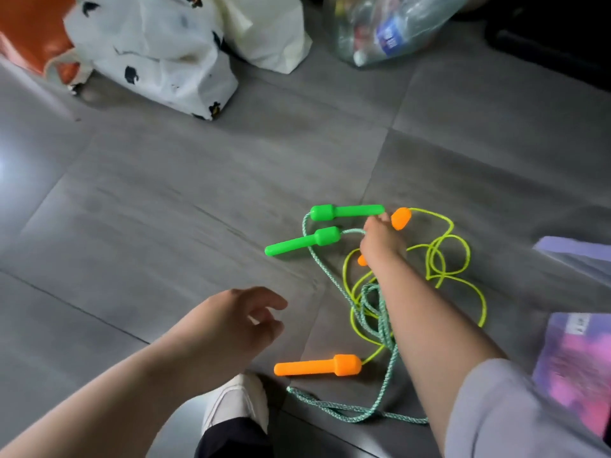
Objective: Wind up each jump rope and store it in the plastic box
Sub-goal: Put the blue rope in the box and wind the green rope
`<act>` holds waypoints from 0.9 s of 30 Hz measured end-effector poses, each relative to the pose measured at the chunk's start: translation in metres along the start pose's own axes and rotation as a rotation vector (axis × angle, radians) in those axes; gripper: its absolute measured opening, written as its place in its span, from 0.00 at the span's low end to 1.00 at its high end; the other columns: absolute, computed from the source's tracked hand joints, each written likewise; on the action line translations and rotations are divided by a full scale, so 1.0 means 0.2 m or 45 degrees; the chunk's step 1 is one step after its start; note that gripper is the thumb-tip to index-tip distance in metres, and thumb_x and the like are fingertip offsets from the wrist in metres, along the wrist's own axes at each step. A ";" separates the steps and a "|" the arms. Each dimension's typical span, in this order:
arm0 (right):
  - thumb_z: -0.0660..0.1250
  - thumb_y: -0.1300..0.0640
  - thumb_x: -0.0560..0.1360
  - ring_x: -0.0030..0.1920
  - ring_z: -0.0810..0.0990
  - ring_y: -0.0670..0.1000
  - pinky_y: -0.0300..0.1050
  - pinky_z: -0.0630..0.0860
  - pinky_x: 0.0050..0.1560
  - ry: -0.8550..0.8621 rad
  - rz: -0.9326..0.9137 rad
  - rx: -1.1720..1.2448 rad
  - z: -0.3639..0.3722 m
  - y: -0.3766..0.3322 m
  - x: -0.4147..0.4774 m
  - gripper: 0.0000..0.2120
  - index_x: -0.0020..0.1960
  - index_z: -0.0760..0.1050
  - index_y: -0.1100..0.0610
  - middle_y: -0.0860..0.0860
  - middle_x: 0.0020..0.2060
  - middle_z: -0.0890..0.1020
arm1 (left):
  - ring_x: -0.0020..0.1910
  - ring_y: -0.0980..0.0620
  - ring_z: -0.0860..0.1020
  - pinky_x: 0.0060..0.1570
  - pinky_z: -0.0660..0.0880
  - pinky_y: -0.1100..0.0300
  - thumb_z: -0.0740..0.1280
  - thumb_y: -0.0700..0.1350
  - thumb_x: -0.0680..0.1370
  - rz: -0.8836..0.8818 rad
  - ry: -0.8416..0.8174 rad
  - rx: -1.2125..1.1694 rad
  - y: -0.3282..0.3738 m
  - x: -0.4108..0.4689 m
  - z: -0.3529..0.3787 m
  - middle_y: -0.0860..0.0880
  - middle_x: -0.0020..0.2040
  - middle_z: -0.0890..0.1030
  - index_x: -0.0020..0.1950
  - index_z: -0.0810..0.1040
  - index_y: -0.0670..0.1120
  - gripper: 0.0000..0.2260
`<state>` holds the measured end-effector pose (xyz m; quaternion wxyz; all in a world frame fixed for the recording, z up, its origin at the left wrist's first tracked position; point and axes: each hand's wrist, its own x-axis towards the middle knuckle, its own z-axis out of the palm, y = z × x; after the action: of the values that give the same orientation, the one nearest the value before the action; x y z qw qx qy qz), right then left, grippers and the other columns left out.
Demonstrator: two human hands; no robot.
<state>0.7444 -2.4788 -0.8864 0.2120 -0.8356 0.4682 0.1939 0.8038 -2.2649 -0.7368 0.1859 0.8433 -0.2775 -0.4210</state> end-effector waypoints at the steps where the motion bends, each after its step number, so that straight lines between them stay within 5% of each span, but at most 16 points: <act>1: 0.54 0.69 0.75 0.63 0.72 0.60 0.52 0.72 0.55 0.050 -0.040 -0.001 0.02 0.00 0.03 0.19 0.65 0.64 0.61 0.58 0.70 0.62 | 0.45 0.58 0.74 0.36 0.65 0.80 0.62 0.48 0.76 -0.009 0.005 -0.002 -0.02 0.00 -0.01 0.63 0.38 0.71 0.58 0.74 0.57 0.11; 3: 0.54 0.71 0.74 0.67 0.68 0.59 0.52 0.69 0.59 0.056 -0.136 -0.021 0.04 -0.01 0.08 0.27 0.71 0.55 0.58 0.55 0.74 0.53 | 0.47 0.58 0.75 0.36 0.65 0.80 0.63 0.48 0.75 -0.030 0.038 -0.028 -0.04 0.01 -0.03 0.62 0.39 0.73 0.55 0.75 0.57 0.10; 5: 0.52 0.70 0.75 0.68 0.66 0.60 0.53 0.66 0.64 -0.032 -0.150 -0.113 0.08 -0.02 0.13 0.30 0.73 0.49 0.55 0.55 0.74 0.54 | 0.46 0.57 0.76 0.36 0.65 0.80 0.64 0.47 0.74 -0.052 0.058 -0.050 -0.05 0.02 -0.06 0.59 0.39 0.75 0.51 0.75 0.58 0.08; 15: 0.55 0.65 0.77 0.64 0.72 0.60 0.53 0.69 0.60 -0.075 -0.095 -0.264 0.13 -0.11 0.06 0.15 0.62 0.69 0.62 0.60 0.62 0.74 | 0.44 0.58 0.77 0.37 0.67 0.78 0.64 0.47 0.75 -0.045 0.097 -0.034 -0.08 0.00 -0.09 0.61 0.37 0.75 0.55 0.76 0.57 0.10; 21: 0.59 0.58 0.75 0.59 0.74 0.62 0.49 0.70 0.53 -0.080 -0.183 0.091 -0.04 -0.06 -0.15 0.13 0.57 0.72 0.61 0.61 0.57 0.77 | 0.53 0.52 0.78 0.41 0.66 0.66 0.63 0.44 0.75 0.002 0.048 -0.056 0.01 -0.03 -0.07 0.50 0.52 0.81 0.56 0.77 0.51 0.11; 23: 0.61 0.56 0.75 0.54 0.76 0.62 0.48 0.68 0.46 -0.070 -0.203 0.268 -0.10 -0.06 -0.25 0.07 0.46 0.74 0.60 0.63 0.51 0.79 | 0.49 0.54 0.80 0.41 0.67 0.66 0.62 0.43 0.75 0.017 0.026 -0.101 0.03 -0.04 -0.05 0.48 0.50 0.82 0.51 0.80 0.49 0.08; 25: 0.62 0.56 0.74 0.47 0.75 0.59 0.46 0.63 0.42 -0.060 -0.208 0.420 -0.16 -0.05 -0.37 0.10 0.35 0.67 0.56 0.61 0.41 0.79 | 0.32 0.64 0.78 0.34 0.70 0.68 0.62 0.41 0.76 0.017 -0.035 -0.221 0.06 -0.05 -0.03 0.49 0.41 0.82 0.39 0.78 0.51 0.09; 27: 0.63 0.57 0.74 0.43 0.71 0.54 0.45 0.63 0.42 -0.080 -0.210 0.573 -0.23 -0.03 -0.51 0.09 0.37 0.68 0.56 0.57 0.36 0.74 | 0.24 0.64 0.74 0.32 0.71 0.69 0.62 0.42 0.76 0.017 -0.079 -0.323 0.11 -0.07 -0.01 0.53 0.35 0.79 0.34 0.74 0.52 0.11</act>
<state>0.7058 -2.4281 -0.7934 0.4224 -0.7963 0.4230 0.0928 0.7924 -2.2737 -0.7152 0.2854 0.7978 -0.2332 -0.4772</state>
